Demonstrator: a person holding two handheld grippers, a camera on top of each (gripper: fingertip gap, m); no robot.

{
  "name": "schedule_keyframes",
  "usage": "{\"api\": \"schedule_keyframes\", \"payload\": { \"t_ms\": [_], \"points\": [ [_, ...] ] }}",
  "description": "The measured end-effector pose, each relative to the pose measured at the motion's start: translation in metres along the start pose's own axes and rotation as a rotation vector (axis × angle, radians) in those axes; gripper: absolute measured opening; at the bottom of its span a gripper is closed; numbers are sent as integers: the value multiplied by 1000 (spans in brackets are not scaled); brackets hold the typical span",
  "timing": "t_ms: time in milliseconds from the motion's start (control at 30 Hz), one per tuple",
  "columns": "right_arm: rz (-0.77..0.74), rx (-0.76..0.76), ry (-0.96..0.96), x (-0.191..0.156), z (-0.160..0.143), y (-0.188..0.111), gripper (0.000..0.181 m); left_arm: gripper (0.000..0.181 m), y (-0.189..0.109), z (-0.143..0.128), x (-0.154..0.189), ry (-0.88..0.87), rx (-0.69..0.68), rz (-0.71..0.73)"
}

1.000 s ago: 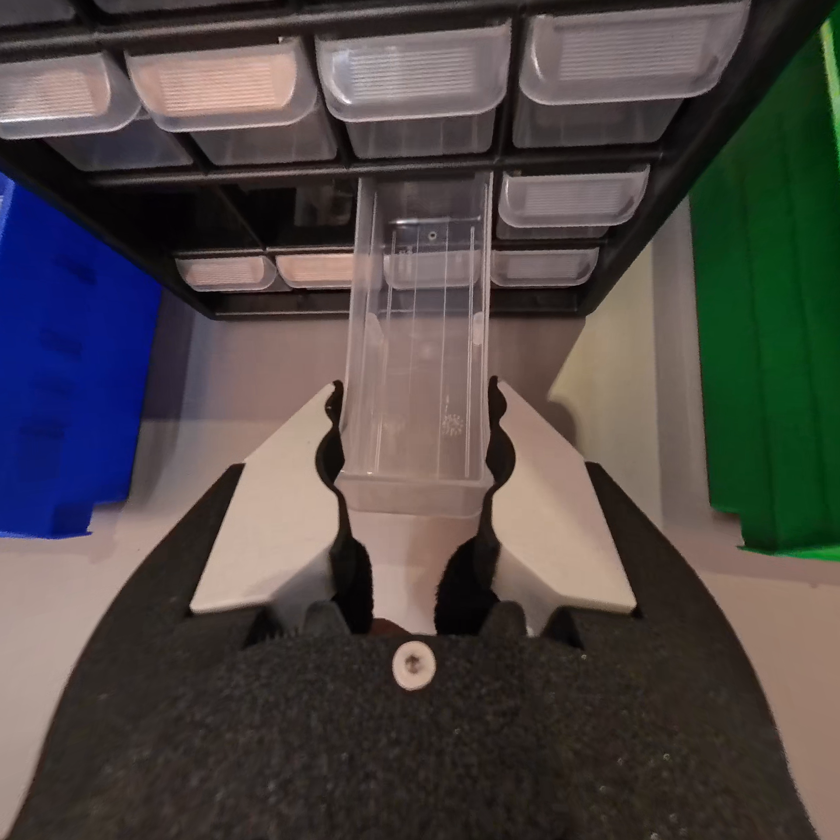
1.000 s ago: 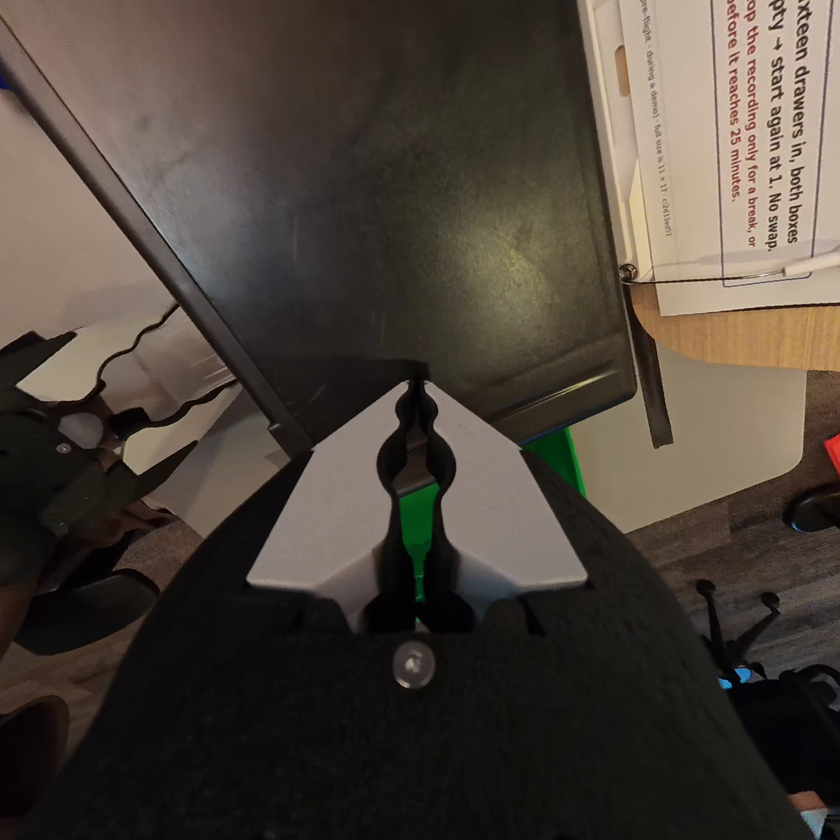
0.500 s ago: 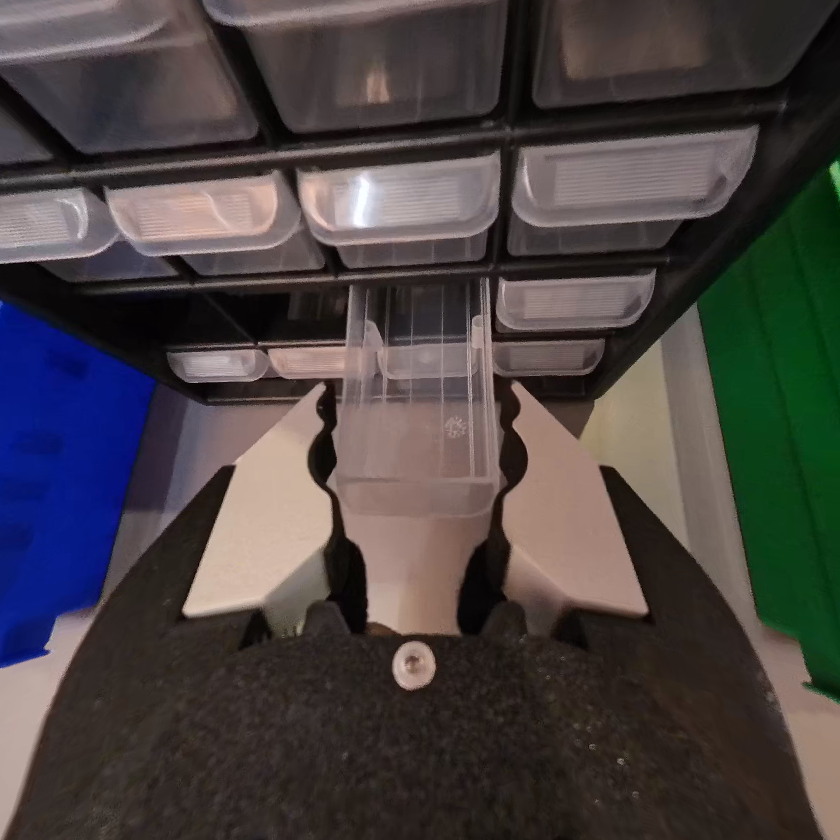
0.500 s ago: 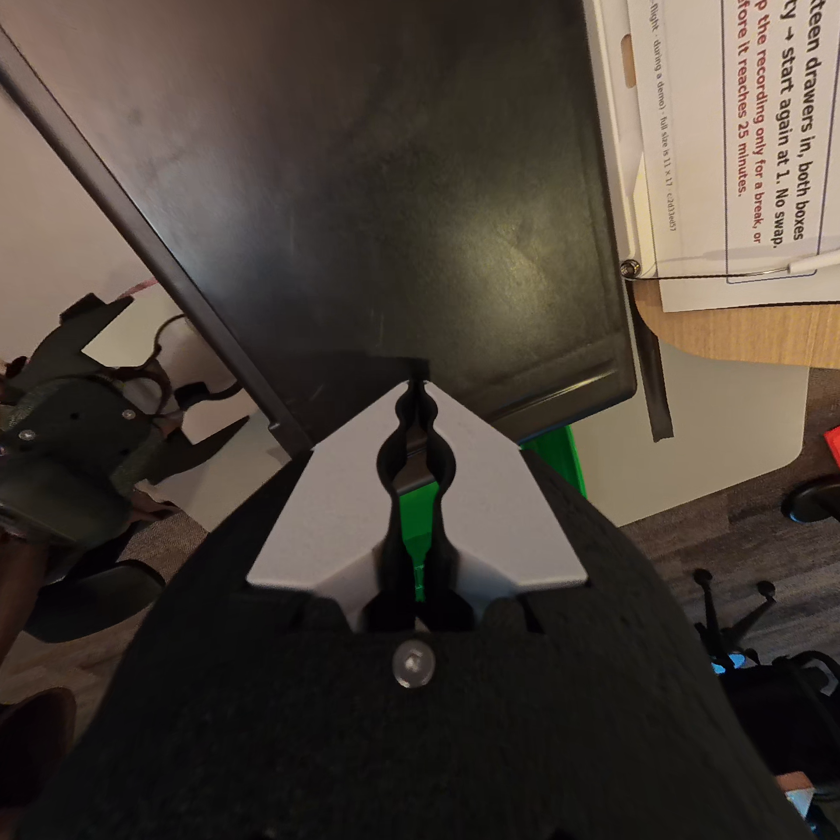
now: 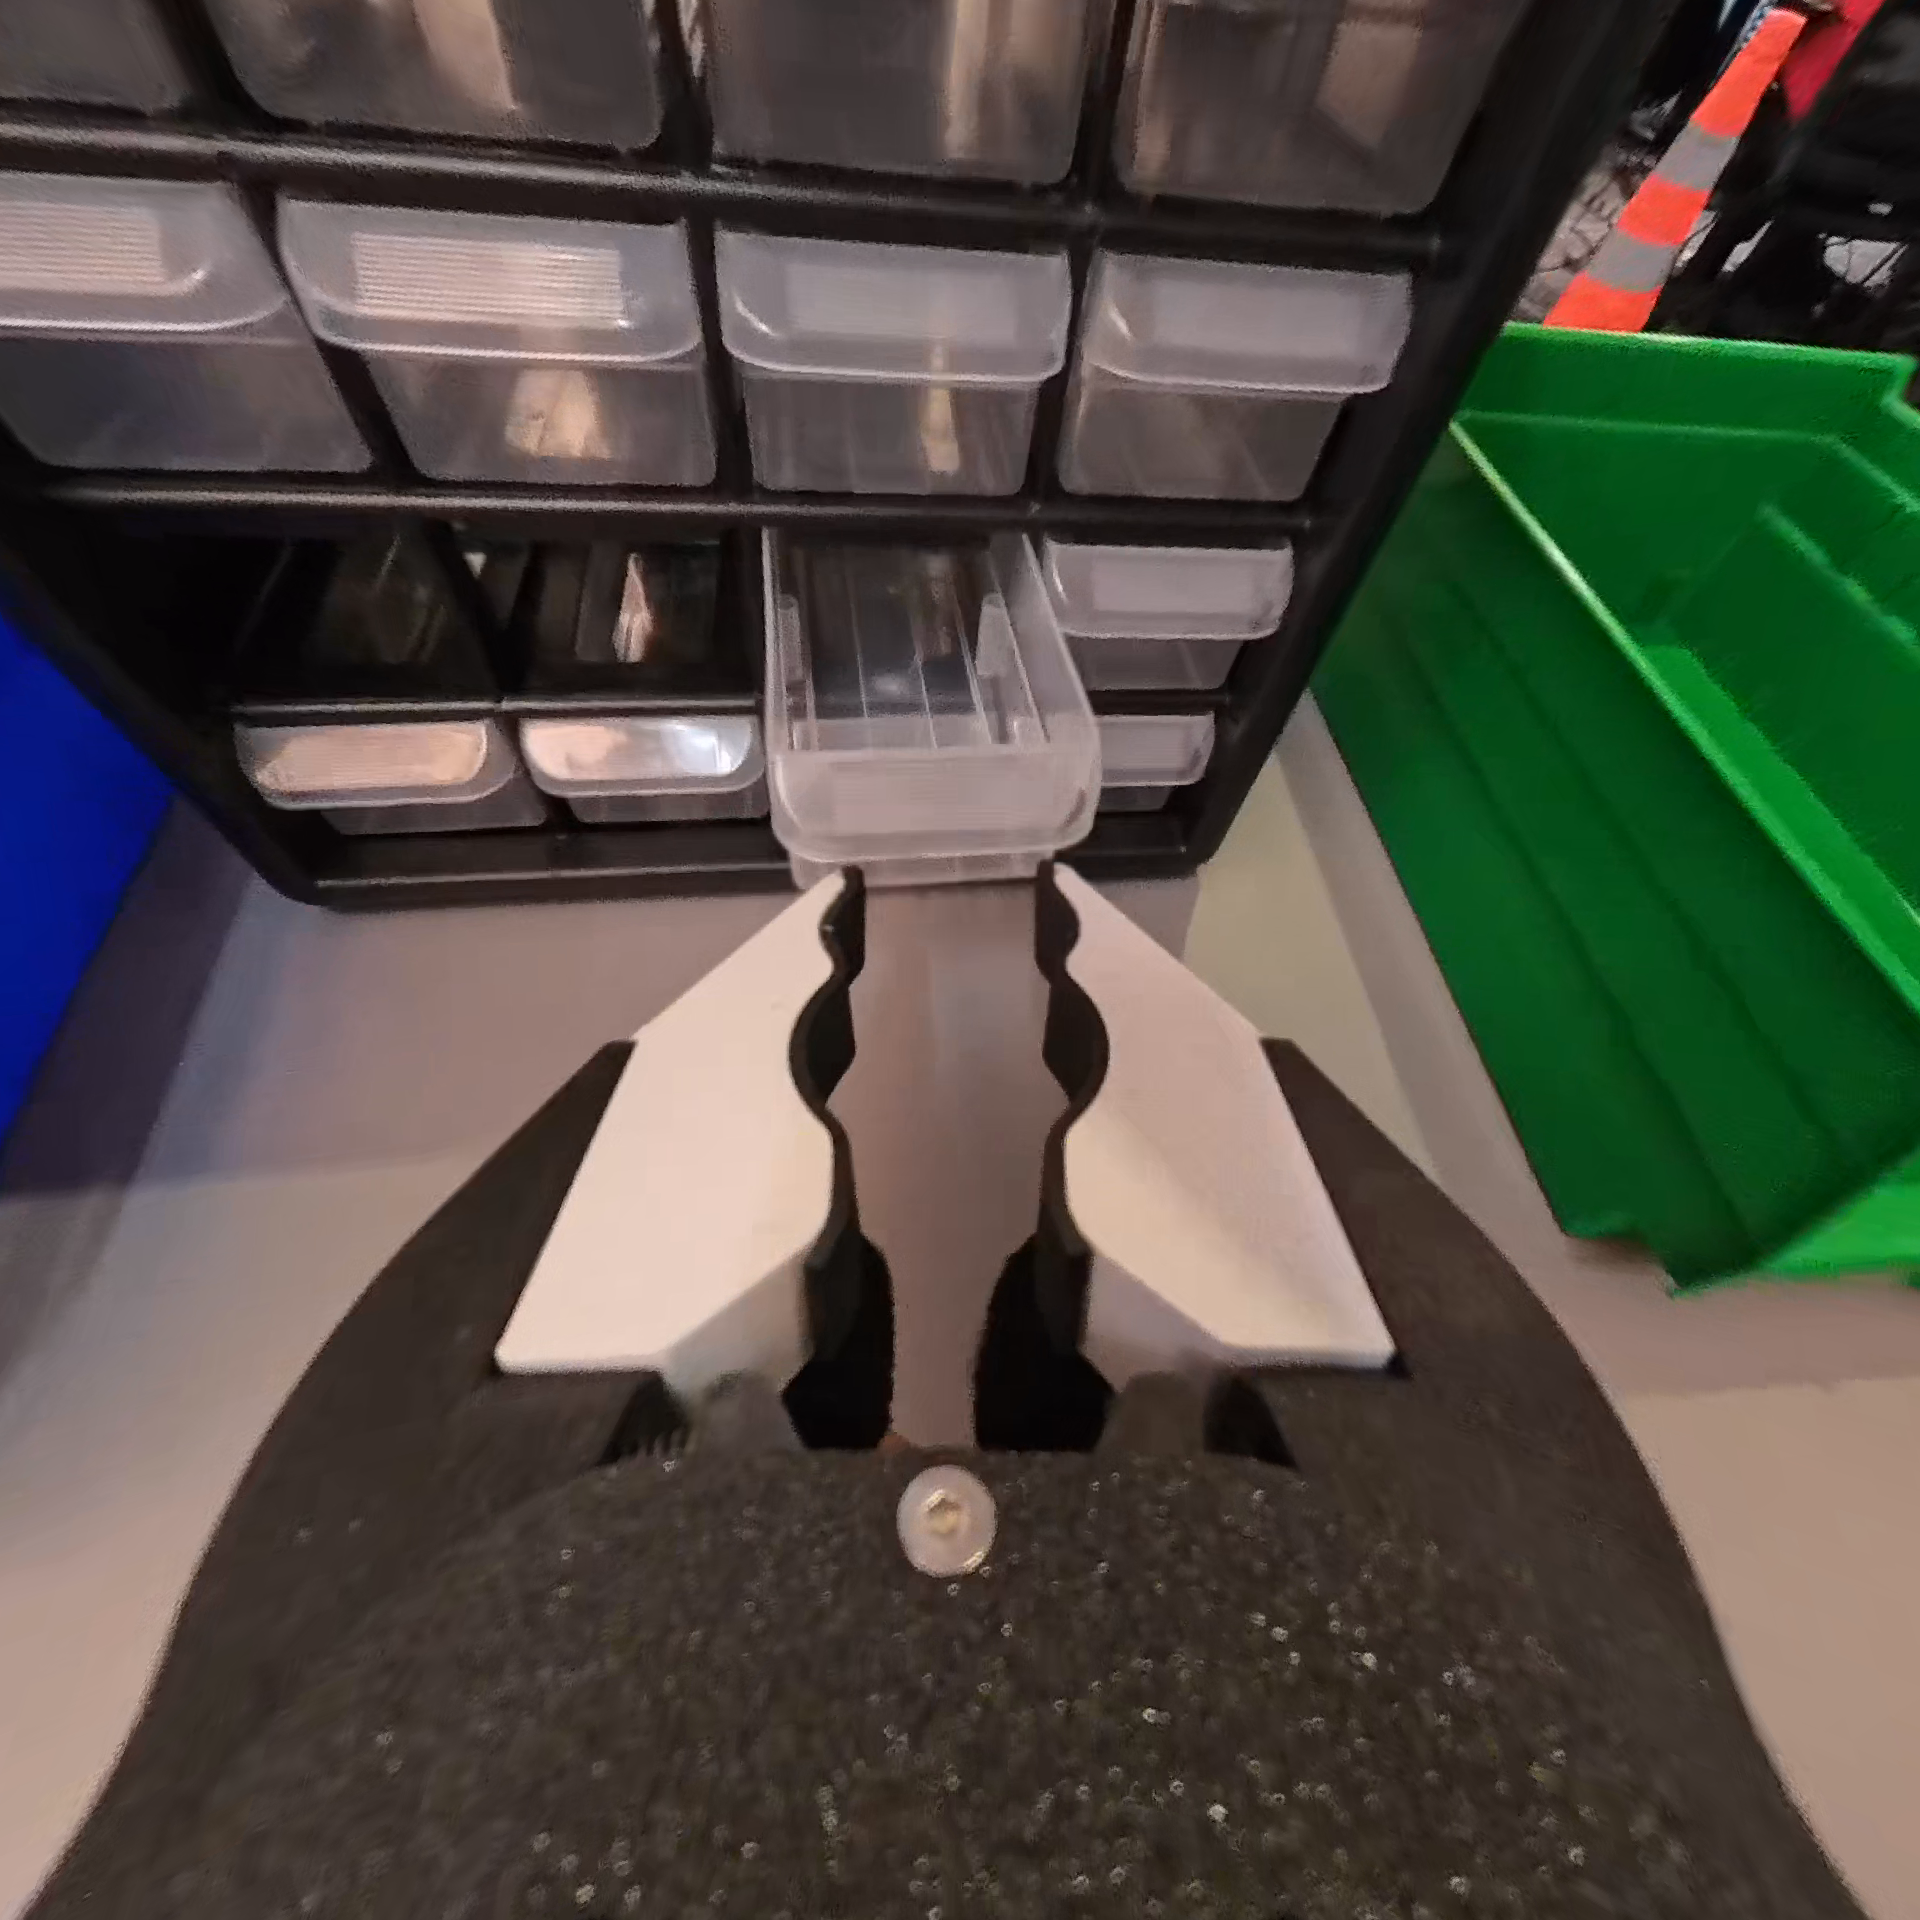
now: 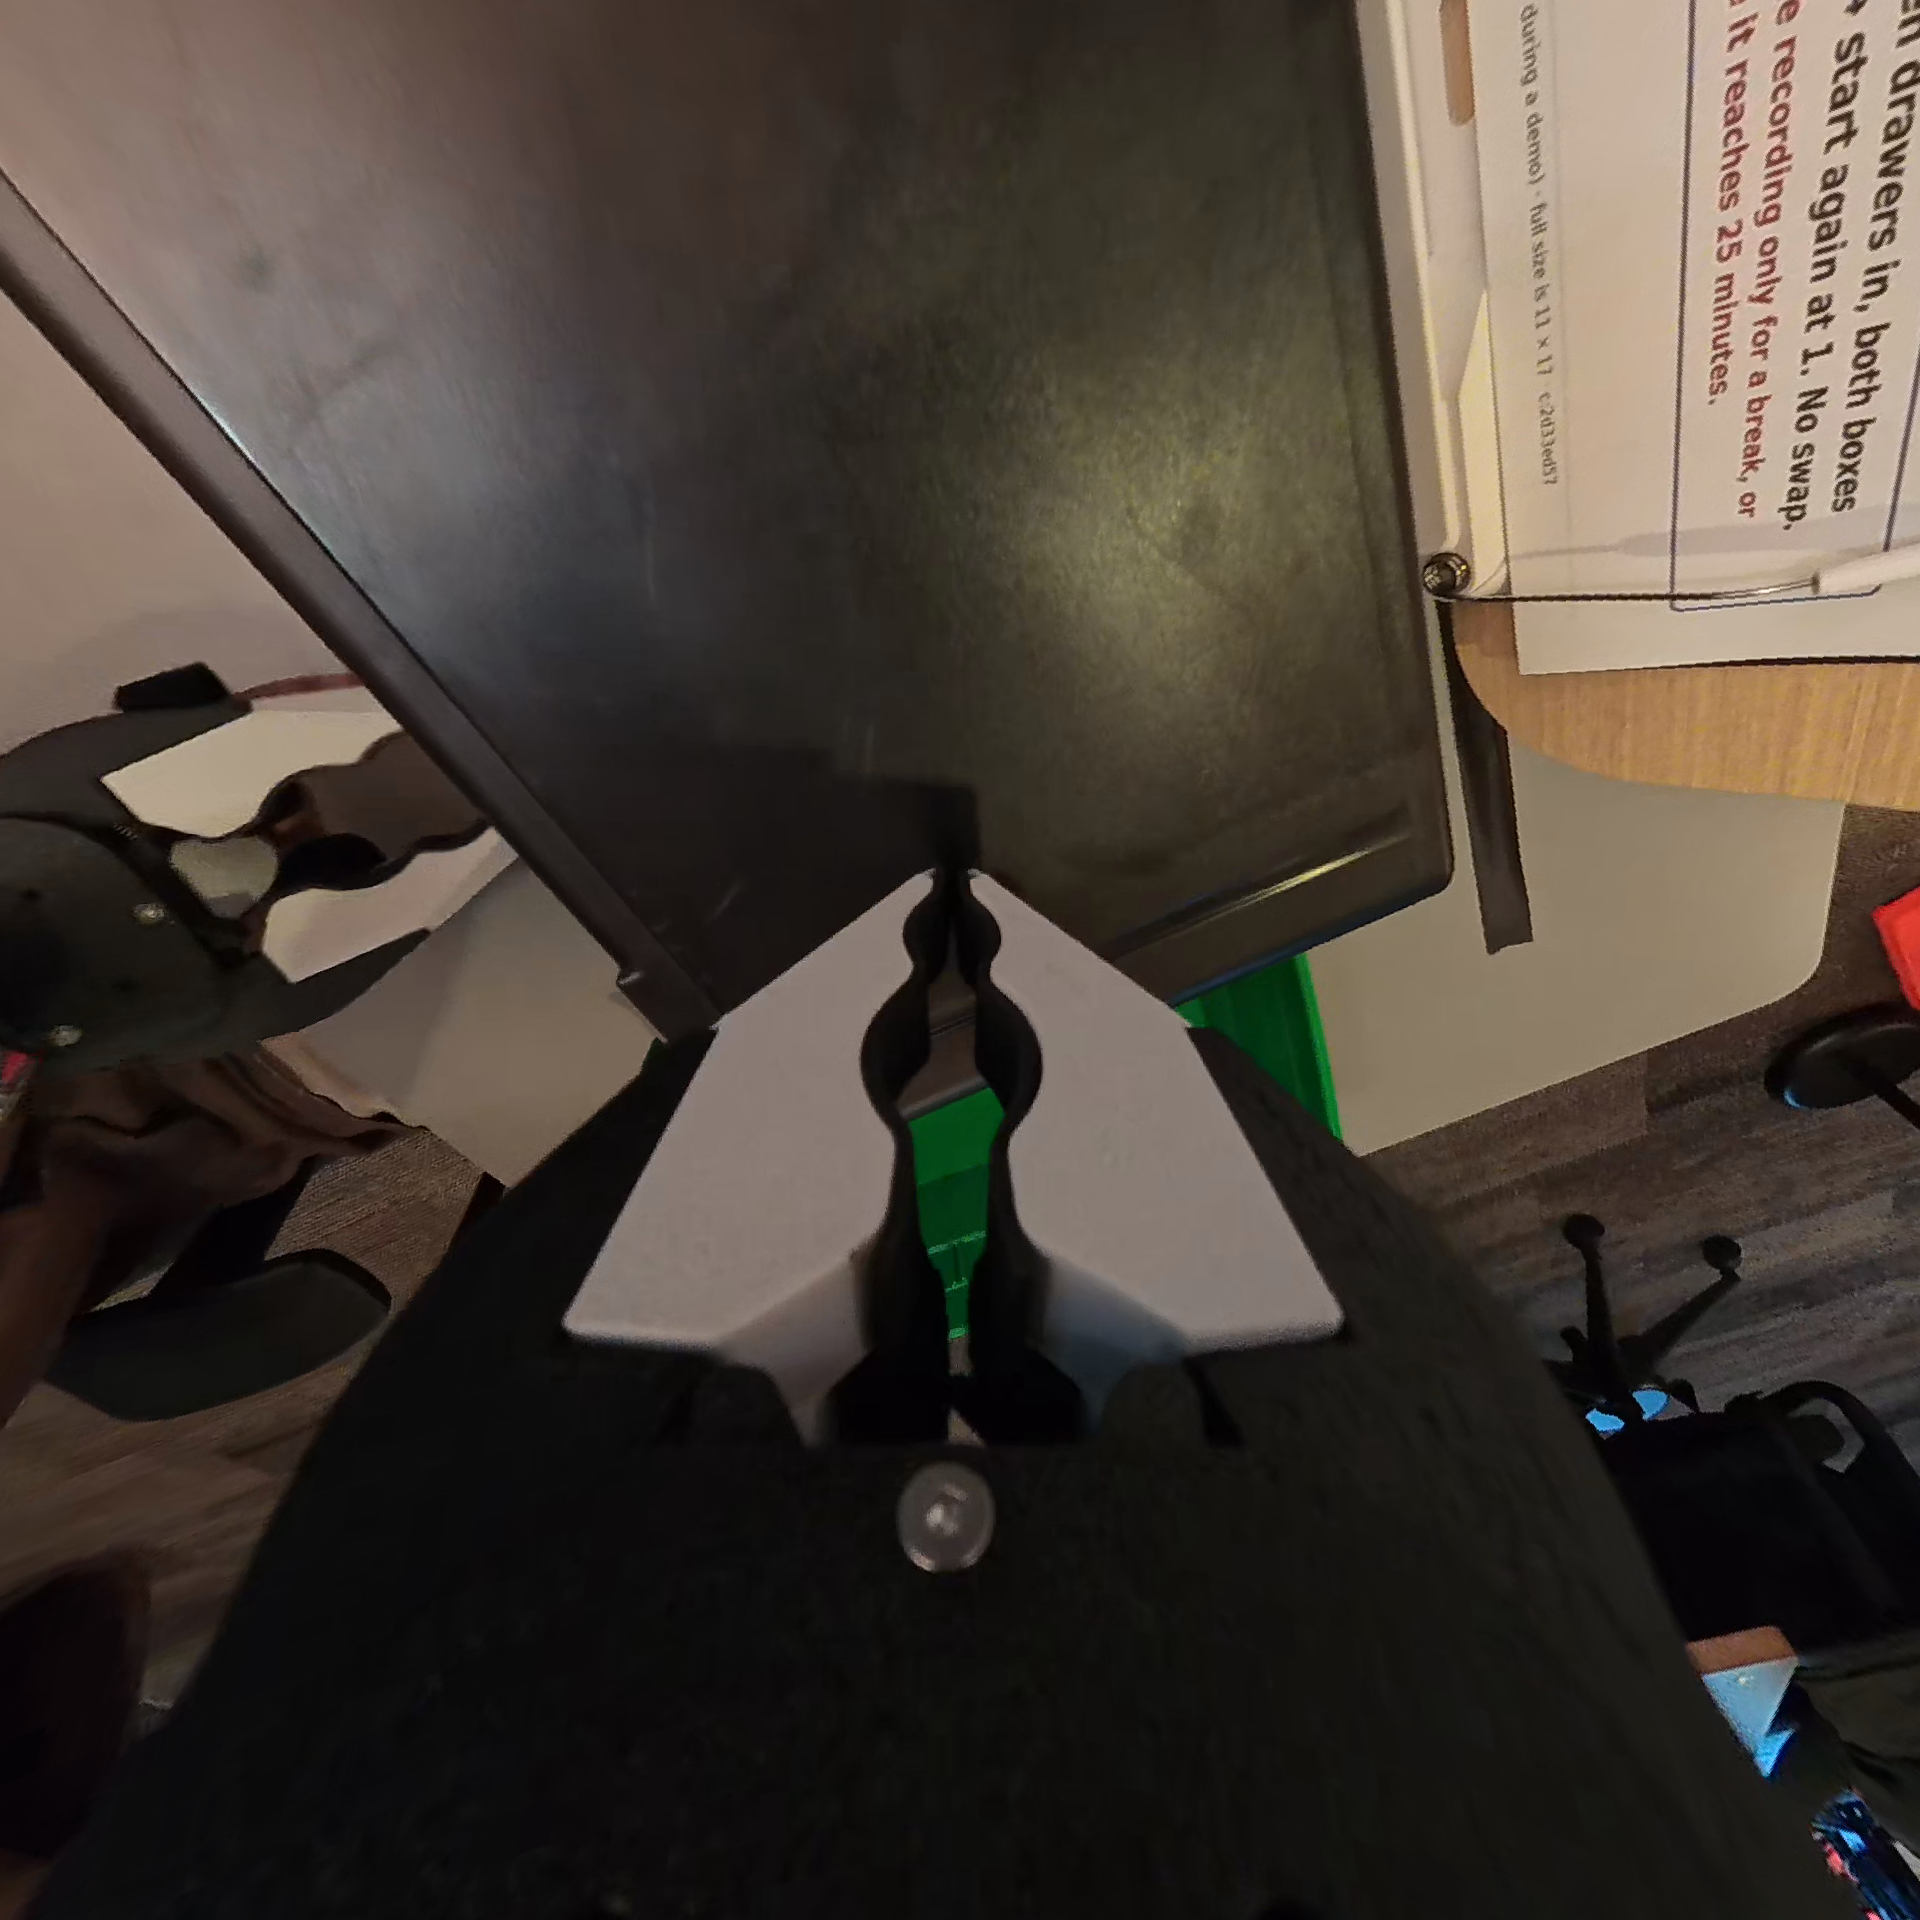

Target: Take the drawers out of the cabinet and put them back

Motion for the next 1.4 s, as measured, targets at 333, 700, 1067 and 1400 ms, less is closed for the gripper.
{"api": "schedule_keyframes", "payload": {
  "t_ms": [333,700,1067,1400],
  "points": [
    [27,-60,-9,2,4,0,0,32,40,19,-11,-65,19,-66],
    [18,-59,-64,1,4,0,0,42,50,21,-13,-6,-27,-196],
    [-43,-67,-155,-3,5,0,0,47,-97,15,-74,184,-180,-665],
    [5,-26,-157,1,3,0,0,39,8,29,-289,901,-587,-198]
  ]
}}
Point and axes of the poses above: each gripper's, where its closed fingertips meet, y out along the fingers, z out of its top, x = y × z across the jaws, the point moved 7 cm from there along -y, back along the fingers, and after that the axes turned 9 degrees about y, right-handed, at the moved point
